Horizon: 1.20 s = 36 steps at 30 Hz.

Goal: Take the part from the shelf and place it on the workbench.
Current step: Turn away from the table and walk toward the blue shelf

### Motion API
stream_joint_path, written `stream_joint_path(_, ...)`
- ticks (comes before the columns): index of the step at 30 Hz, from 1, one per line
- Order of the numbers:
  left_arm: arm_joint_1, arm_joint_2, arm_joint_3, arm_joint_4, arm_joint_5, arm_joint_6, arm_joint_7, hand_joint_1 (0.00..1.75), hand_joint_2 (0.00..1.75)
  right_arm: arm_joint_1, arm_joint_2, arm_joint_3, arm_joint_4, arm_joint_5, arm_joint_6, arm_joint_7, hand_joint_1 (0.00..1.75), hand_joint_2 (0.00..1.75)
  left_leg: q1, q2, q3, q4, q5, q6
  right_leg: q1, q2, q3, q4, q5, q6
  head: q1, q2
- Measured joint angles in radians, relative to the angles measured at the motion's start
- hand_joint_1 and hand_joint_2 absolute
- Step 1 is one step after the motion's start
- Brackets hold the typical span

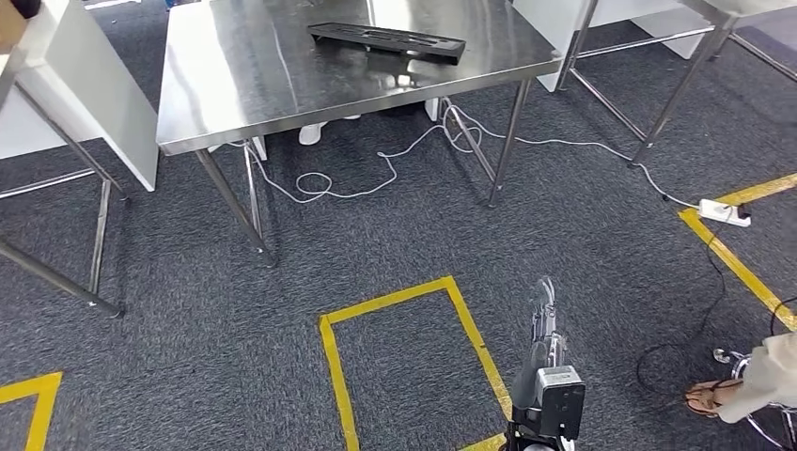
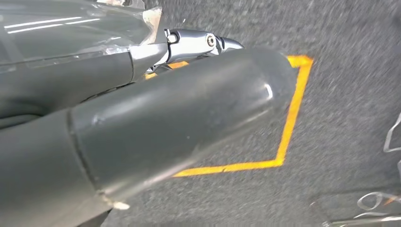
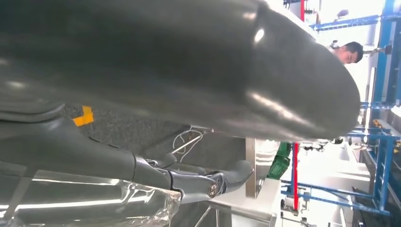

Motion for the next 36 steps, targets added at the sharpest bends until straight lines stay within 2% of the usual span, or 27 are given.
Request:
stream_joint_path(1,0.0,0.0,0.0,0.001,-0.001,0.0,0.001,0.0,0.0,0.001,0.002,-0.001,0.0,0.001,0.002,0.0,0.0,0.0,-0.003,-0.003,-0.022,0.046,-0.012,0.006,0.005,0.012,-0.002,0.0,0.002,-0.003,-0.001,0.0)
stream_joint_path(2,0.0,0.0,0.0,0.001,-0.003,0.001,0.003,0.0,0.0,0.002,0.003,-0.003,0.001,0.003,0.004,0.0,0.0,0.0,-0.006,-0.006,-0.026,0.054,-0.003,0.014,0.01,0.025,-0.004,0.0,0.004,-0.006,-0.001,0.0)
stream_joint_path(3,0.0,0.0,0.0,0.002,-0.006,0.001,0.005,0.0,0.0,0.002,0.004,-0.006,0.001,0.004,0.005,0.0,0.0,0.0,-0.01,-0.011,-0.012,0.024,0.023,0.025,0.015,0.039,-0.004,0.0,0.005,-0.008,-0.001,0.0)
stream_joint_path(4,0.0,0.0,0.0,0.002,-0.008,0.001,0.007,0.0,0.0,0.003,0.005,-0.008,0.001,0.006,0.005,0.001,0.0,0.0,-0.015,-0.026,0.018,-0.038,0.059,0.038,0.017,0.053,-0.004,0.0,0.007,-0.01,-0.001,0.0)
stream_joint_path(6,-0.001,0.004,0.0,0.003,-0.012,0.001,0.01,0.0,0.0,0.003,0.008,-0.011,0.002,0.007,0.006,0.001,0.0,0.0,-0.021,-0.087,0.078,-0.16,0.107,0.064,0.021,0.078,-0.006,0.001,0.01,-0.01,0.002,0.0)
stream_joint_path(7,-0.001,0.006,0.0,0.004,-0.013,0.001,0.013,0.0,0.0,0.004,0.011,-0.013,0.002,0.008,0.006,0.001,0.0,0.0,-0.025,-0.109,0.094,-0.195,0.117,0.072,0.019,0.089,-0.009,0.001,0.013,-0.008,0.001,0.0)
stream_joint_path(8,-0.001,0.008,0.0,0.006,-0.015,0.002,0.015,0.0,0.0,0.005,0.013,-0.014,0.003,0.008,0.006,0.001,0.0,0.0,-0.028,-0.118,0.099,-0.207,0.116,0.075,0.016,0.101,-0.013,0.0,0.016,-0.004,0.001,0.0)
stream_joint_path(10,-0.002,0.007,0.0,0.008,-0.019,0.003,0.02,0.0,0.0,0.008,0.018,-0.018,0.003,0.008,0.005,0.001,0.0,0.0,-0.03,-0.09,0.103,-0.221,0.125,0.075,0.013,0.119,-0.023,-0.002,0.024,0.009,-0.003,0.0)
stream_joint_path(12,-0.005,0.006,0.0,0.009,-0.026,0.002,0.023,0.0,0.0,0.007,0.021,-0.029,0.006,0.008,0.005,0.002,0.0,0.0,-0.026,-0.058,0.107,-0.242,0.139,0.077,0.021,0.082,-0.048,0.031,0.007,0.012,0.002,0.0)
stream_joint_path(14,-0.006,0.005,0.0,0.011,-0.031,0.001,0.028,0.0,0.0,0.001,0.022,-0.041,0.019,0.008,0.006,0.007,0.0,0.0,-0.029,-0.022,0.106,-0.252,0.146,0.078,0.022,0.018,-0.099,0.133,-0.046,0.005,0.01,0.0)
stream_joint_path(16,-0.005,0.005,0.0,0.016,-0.033,0.0,0.033,0.0,0.0,-0.003,0.024,-0.052,0.042,0.008,0.008,0.012,0.0,0.0,-0.033,0.015,0.102,-0.252,0.146,0.079,0.016,-0.007,-0.141,0.236,-0.09,0.009,0.014,0.0)
stream_joint_path(17,-0.005,0.005,0.0,0.017,-0.034,0.0,0.034,0.0,0.0,-0.003,0.025,-0.057,0.054,0.008,0.008,0.013,0.0,0.0,-0.033,0.032,0.101,-0.251,0.146,0.079,0.013,-0.012,-0.139,0.247,-0.091,0.016,0.014,0.0)
stream_joint_path(18,-0.005,0.005,0.0,0.018,-0.034,-0.001,0.035,0.0,0.0,-0.004,0.025,-0.062,0.065,0.008,0.009,0.013,0.0,0.0,-0.033,0.047,0.101,-0.251,0.146,0.078,0.01,-0.018,-0.116,0.217,-0.077,0.027,0.015,0.0)
stream_joint_path(19,-0.005,0.005,0.0,0.018,-0.034,-0.002,0.035,0.0,0.0,-0.006,0.026,-0.067,0.074,0.007,0.009,0.014,0.0,0.0,-0.033,0.06,0.102,-0.25,0.145,0.077,0.007,-0.03,-0.072,0.149,-0.053,0.038,0.014,0.0)
stream_joint_path(21,-0.007,0.004,0.0,0.019,-0.038,-0.004,0.037,0.0,0.0,-0.017,0.027,-0.075,0.096,0.001,0.012,0.018,0.0,0.0,-0.036,0.083,0.107,-0.247,0.142,0.069,0.007,-0.073,0.009,0.014,-0.015,0.044,0.014,0.0)
stream_joint_path(22,-0.007,0.003,0.0,0.021,-0.041,-0.005,0.037,0.0,0.0,-0.024,0.028,-0.079,0.111,-0.004,0.015,0.021,0.0,0.0,-0.038,0.091,0.109,-0.245,0.14,0.063,0.01,-0.087,0.03,-0.022,-0.006,0.04,0.013,0.0)
stream_joint_path(23,-0.007,0.002,0.0,0.022,-0.044,-0.004,0.037,0.0,0.0,-0.031,0.029,-0.083,0.127,-0.01,0.02,0.022,0.0,0.0,-0.04,0.099,0.111,-0.244,0.139,0.057,0.015,-0.092,0.03,-0.03,-0.005,0.032,0.012,0.0)
stream_joint_path(24,-0.008,0.0,0.0,0.023,-0.046,-0.003,0.037,0.0,0.0,-0.037,0.03,-0.087,0.142,-0.015,0.024,0.023,0.0,0.0,-0.04,0.107,0.113,-0.244,0.139,0.051,0.019,-0.083,0.027,-0.03,-0.003,0.028,0.012,0.0)
stream_joint_path(25,-0.008,-0.001,0.0,0.024,-0.048,-0.002,0.037,0.0,0.0,-0.041,0.03,-0.09,0.157,-0.019,0.027,0.021,0.0,0.0,-0.039,0.114,0.113,-0.243,0.137,0.045,0.014,-0.071,0.026,-0.031,0.0,0.02,0.012,0.0)
stream_joint_path(26,-0.009,-0.003,0.0,0.024,-0.049,-0.002,0.037,0.0,0.0,-0.044,0.03,-0.093,0.169,-0.022,0.029,0.02,0.0,0.0,-0.036,0.106,0.112,-0.237,0.129,0.039,0.009,-0.061,0.025,-0.034,0.004,0.014,0.01,0.0)
stream_joint_path(28,-0.009,-0.004,0.0,0.025,-0.052,-0.002,0.036,0.0,0.0,-0.051,0.034,-0.097,0.189,-0.025,0.031,0.018,0.0,0.0,-0.028,0.057,0.09,-0.175,0.081,0.028,-0.003,-0.04,0.028,-0.04,0.013,-0.002,0.007,0.0)
stream_joint_path(29,-0.008,-0.004,0.0,0.026,-0.052,-0.002,0.036,0.0,0.0,-0.055,0.036,-0.098,0.197,-0.026,0.031,0.018,0.0,0.0,-0.025,0.024,0.066,-0.113,0.042,0.024,-0.002,-0.029,0.024,-0.04,0.016,-0.007,0.006,0.0)
stream_joint_path(31,-0.004,-0.005,0.0,0.03,-0.052,-0.001,0.036,0.0,0.0,-0.061,0.04,-0.1,0.211,-0.027,0.033,0.017,0.0,0.0,-0.021,-0.006,0.014,0.011,-0.014,0.019,0.0,-0.006,0.02,-0.039,0.02,-0.012,0.005,0.0)
stream_joint_path(32,-0.002,-0.005,0.0,0.031,-0.052,-0.001,0.036,0.0,0.0,-0.061,0.041,-0.101,0.216,-0.028,0.033,0.017,0.0,0.0,-0.02,-0.009,0.002,0.039,-0.017,0.017,0.0,0.008,0.019,-0.037,0.021,-0.012,0.005,0.0)
stream_joint_path(33,-0.002,-0.004,0.0,0.032,-0.051,-0.001,0.035,0.0,0.0,-0.061,0.041,-0.103,0.219,-0.028,0.033,0.017,0.0,0.0,-0.017,-0.011,0.008,0.026,0.002,0.016,0.0,0.021,0.018,-0.035,0.021,-0.012,0.005,0.0)
stream_joint_path(34,-0.002,-0.004,0.0,0.033,-0.051,-0.002,0.034,0.0,0.0,-0.061,0.041,-0.105,0.222,-0.029,0.033,0.017,0.0,0.0,-0.014,-0.017,0.029,-0.02,0.036,0.015,-0.001,0.035,0.018,-0.032,0.022,-0.011,0.005,0.0)
stream_joint_path(36,-0.002,-0.004,0.0,0.033,-0.051,-0.003,0.033,0.0,0.0,-0.061,0.041,-0.109,0.223,-0.029,0.029,0.017,0.0,0.0,-0.003,-0.063,0.086,-0.146,0.097,0.012,0.001,0.061,0.012,-0.023,0.022,-0.007,0.004,0.0)
